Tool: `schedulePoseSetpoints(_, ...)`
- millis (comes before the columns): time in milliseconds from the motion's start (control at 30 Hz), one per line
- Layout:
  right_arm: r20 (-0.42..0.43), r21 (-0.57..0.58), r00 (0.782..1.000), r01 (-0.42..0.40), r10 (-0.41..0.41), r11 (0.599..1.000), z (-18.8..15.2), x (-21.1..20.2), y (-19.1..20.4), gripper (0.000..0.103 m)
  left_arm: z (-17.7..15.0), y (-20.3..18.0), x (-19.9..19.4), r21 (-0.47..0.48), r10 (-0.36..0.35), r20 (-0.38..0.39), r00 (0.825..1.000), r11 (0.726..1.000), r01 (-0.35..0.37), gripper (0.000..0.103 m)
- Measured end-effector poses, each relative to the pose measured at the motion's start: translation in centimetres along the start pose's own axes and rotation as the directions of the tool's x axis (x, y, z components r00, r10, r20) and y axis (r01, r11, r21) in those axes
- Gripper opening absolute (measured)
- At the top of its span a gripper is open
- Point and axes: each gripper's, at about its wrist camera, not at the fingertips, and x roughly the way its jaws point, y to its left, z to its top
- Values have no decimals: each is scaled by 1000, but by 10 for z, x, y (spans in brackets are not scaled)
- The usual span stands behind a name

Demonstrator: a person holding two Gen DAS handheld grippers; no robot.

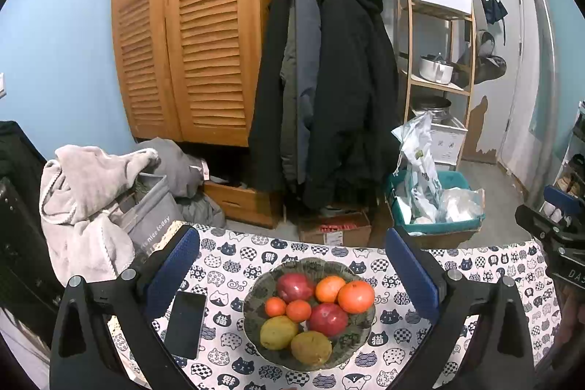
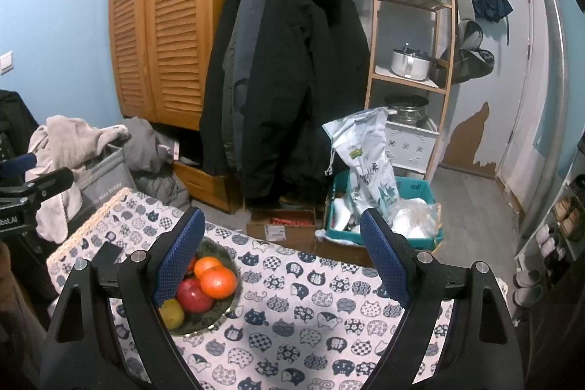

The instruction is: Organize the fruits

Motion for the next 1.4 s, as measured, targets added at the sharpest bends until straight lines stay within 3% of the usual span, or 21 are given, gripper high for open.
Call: schedulePoseSetpoints(1400, -1, -5, 1000, 0, 0, 1000, 0, -1, 0, 86, 1, 0, -1, 4, 1, 1, 1000, 1000, -1, 102)
